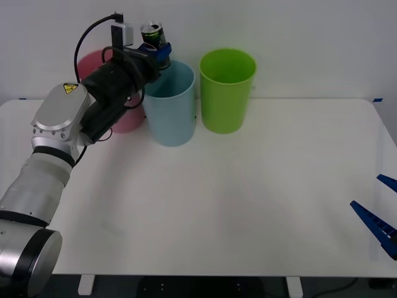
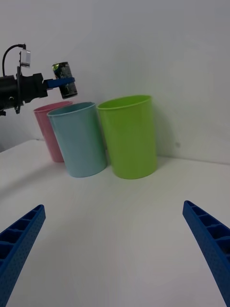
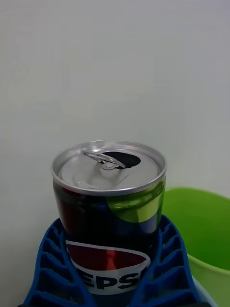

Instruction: Grasp the object on the table and drop it into the matching bin: aluminum can to the light blue bin, PET bottle to the pink bin.

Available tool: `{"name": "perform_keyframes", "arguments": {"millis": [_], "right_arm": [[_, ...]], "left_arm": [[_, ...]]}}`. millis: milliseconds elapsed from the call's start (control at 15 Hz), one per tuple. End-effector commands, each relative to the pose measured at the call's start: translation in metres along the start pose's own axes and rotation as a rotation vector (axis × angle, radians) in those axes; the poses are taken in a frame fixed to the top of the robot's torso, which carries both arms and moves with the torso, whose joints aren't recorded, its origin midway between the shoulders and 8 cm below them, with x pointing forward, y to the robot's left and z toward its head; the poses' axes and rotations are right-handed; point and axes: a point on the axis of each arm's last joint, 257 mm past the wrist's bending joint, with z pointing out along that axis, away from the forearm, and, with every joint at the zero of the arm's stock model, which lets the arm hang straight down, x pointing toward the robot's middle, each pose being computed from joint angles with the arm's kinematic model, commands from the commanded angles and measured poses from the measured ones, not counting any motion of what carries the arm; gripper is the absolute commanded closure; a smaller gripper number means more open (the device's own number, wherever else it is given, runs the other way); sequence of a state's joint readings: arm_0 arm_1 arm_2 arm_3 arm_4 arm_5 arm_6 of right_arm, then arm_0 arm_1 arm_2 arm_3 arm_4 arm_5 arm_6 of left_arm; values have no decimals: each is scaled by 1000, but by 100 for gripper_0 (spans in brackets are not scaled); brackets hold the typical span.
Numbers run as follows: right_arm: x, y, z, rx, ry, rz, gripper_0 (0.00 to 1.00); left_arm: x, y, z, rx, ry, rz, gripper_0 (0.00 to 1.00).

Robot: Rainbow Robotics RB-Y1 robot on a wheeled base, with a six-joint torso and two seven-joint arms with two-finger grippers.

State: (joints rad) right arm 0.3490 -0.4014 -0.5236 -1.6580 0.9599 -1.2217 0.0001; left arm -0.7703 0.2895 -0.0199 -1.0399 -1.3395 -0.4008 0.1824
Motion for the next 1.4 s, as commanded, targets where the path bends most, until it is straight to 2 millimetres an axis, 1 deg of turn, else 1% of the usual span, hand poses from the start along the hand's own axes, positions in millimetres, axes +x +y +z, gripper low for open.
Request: {"name": "perform_keyframes", "arguments": {"millis": [67, 267, 333, 400, 467, 733, 1200, 1267, 1400], "right_arm": [[0, 0, 0, 0, 0, 0, 0], [0, 0, 0, 0, 0, 0, 0], [0, 0, 0, 0, 0, 0, 0], [0, 0, 0, 0, 0, 0, 0], [0, 0, 0, 0, 0, 0, 0], [0, 0, 0, 0, 0, 0, 0], [0, 0, 0, 0, 0, 0, 0], [0, 0, 0, 0, 0, 0, 0], [0, 0, 0, 0, 0, 0, 0]], "left_arm": [[0, 2, -2, 0, -2, -9, 100], [0, 2, -2, 1, -3, -16, 99], [0, 3, -2, 0, -4, -19, 92], [-1, 2, -2, 0, -6, -21, 37], [-1, 2, -2, 1, -6, -13, 0], [-1, 2, -2, 1, -5, 2, 0], [-3, 1, -4, 12, -14, -22, 0], [-4, -1, -5, 21, -19, -30, 0], [-7, -4, -16, 28, -41, -48, 0]]}}
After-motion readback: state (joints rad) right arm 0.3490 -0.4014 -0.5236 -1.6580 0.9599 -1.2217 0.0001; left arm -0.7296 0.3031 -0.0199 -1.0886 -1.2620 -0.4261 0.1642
